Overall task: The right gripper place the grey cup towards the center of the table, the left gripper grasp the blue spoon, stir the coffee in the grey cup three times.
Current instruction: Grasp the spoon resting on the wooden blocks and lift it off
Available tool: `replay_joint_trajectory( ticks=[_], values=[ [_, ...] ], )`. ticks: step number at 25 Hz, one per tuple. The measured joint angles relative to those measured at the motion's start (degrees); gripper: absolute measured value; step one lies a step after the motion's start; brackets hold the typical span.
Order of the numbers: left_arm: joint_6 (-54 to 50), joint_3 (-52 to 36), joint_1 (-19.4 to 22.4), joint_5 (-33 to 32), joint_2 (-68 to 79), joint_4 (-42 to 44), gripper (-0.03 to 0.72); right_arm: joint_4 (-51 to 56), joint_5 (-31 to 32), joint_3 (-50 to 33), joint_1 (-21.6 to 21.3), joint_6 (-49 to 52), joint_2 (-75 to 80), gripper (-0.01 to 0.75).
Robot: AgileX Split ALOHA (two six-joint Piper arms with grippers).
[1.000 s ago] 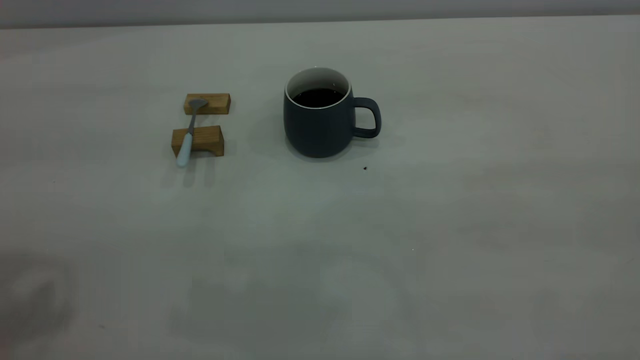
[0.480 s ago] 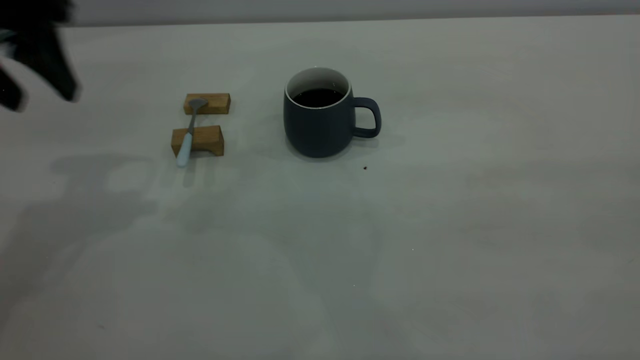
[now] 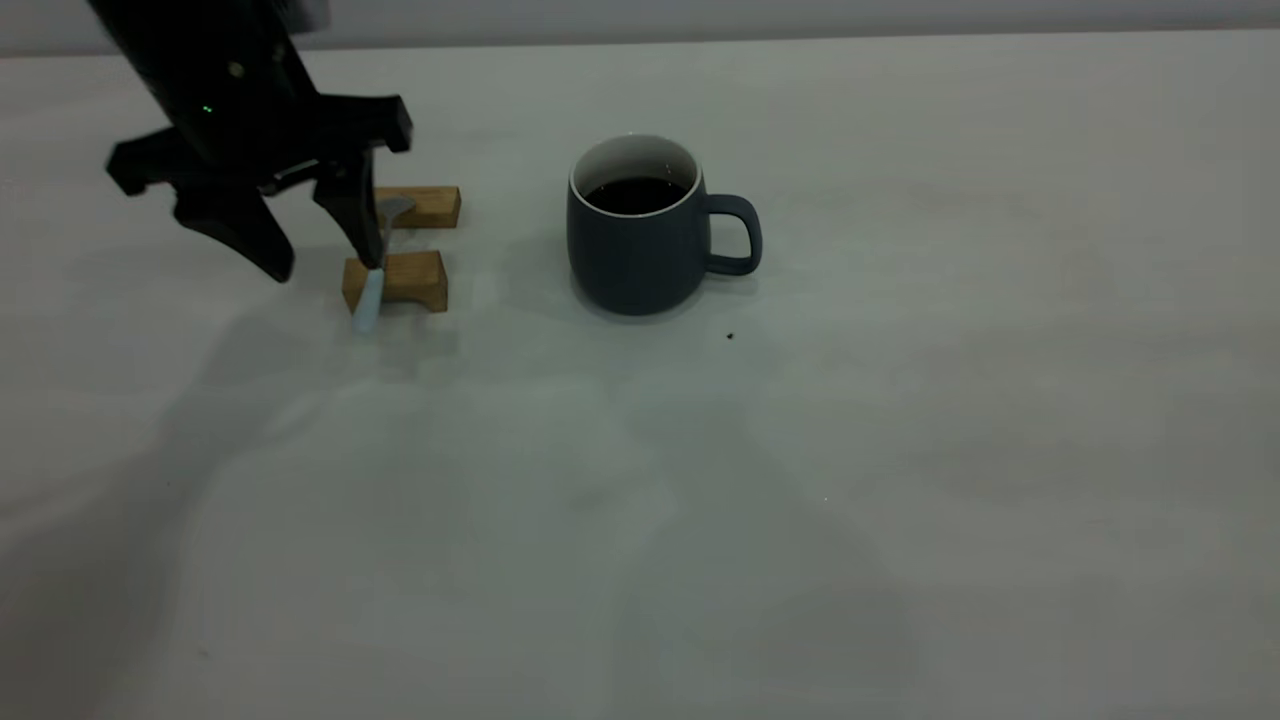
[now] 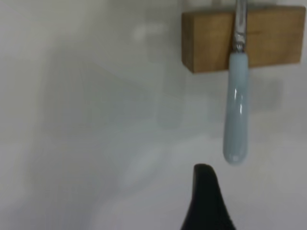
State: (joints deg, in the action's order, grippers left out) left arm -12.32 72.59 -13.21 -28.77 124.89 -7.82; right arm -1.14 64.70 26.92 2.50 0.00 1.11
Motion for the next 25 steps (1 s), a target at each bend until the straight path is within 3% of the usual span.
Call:
replay_joint_trajectory(
  ticks=[17, 25],
  values=[
    [-1.57, 4.92, 0.05, 3.65, 10.87, -0.05, 0.583, 0.0, 0.0, 0.0, 0.0, 0.0, 0.0, 0.5],
    [-1.63, 5.57, 0.05, 5.07, 12.59, -0.1, 0.512, 0.0, 0.0, 0.0, 0.0, 0.0, 0.0, 0.5]
  ],
)
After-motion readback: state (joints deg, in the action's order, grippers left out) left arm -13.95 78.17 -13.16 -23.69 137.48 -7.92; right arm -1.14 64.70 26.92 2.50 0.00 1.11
